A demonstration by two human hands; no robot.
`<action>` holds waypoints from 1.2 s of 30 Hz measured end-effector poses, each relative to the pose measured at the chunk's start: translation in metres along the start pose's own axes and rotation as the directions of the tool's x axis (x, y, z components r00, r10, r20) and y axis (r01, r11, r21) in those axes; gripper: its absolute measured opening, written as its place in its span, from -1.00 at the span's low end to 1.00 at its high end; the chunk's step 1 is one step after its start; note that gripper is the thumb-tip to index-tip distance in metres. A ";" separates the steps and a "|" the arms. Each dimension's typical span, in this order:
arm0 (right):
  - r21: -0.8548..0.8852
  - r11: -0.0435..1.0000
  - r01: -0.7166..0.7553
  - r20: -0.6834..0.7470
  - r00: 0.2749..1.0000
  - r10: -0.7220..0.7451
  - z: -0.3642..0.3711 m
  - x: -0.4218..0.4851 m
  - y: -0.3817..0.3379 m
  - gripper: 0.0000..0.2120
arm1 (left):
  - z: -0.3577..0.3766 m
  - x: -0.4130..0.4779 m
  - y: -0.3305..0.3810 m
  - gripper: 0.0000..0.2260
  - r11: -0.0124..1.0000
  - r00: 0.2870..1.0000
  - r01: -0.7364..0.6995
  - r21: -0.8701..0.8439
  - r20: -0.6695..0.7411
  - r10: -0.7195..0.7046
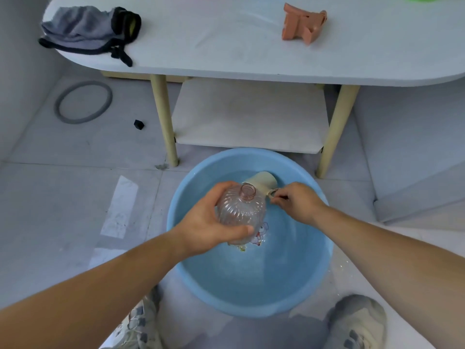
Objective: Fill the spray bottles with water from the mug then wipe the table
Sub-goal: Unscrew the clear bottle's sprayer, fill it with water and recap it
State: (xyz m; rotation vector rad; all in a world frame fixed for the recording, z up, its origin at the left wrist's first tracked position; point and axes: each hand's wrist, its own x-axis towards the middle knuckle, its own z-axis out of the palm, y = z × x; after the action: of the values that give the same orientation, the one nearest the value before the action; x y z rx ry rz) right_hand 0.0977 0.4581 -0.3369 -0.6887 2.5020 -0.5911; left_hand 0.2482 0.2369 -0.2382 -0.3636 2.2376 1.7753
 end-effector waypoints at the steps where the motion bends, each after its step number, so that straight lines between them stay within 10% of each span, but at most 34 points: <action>1: -0.015 1.000 0.015 -0.003 1.000 -0.015 0.002 0.001 0.001 -0.76 | -0.002 0.002 -0.002 -0.30 1.000 1.000 -0.002 0.002 -0.004 0.002; 18: -0.037 0.999 -0.028 0.034 0.999 0.029 0.009 0.002 0.003 -0.74 | -0.014 0.000 -0.014 -0.32 1.000 0.999 -0.017 0.018 -0.038 0.017; 26: 0.411 0.876 -0.253 0.002 0.961 0.277 -0.001 -0.010 -0.011 -0.69 | -0.017 -0.003 -0.013 -0.24 1.000 0.999 0.014 0.026 -0.046 -0.013; 36: 0.691 0.698 -0.187 0.000 0.966 0.259 -0.055 -0.050 -0.037 -0.77 | -0.024 -0.023 -0.005 -0.33 1.000 0.995 -0.004 -0.025 -0.103 0.001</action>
State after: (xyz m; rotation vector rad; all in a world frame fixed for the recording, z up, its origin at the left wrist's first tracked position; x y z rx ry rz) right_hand 0.1192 0.4719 -0.2582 -0.0600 2.1377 -1.3819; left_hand 0.2699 0.2128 -0.2294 -0.4680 2.2878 1.8262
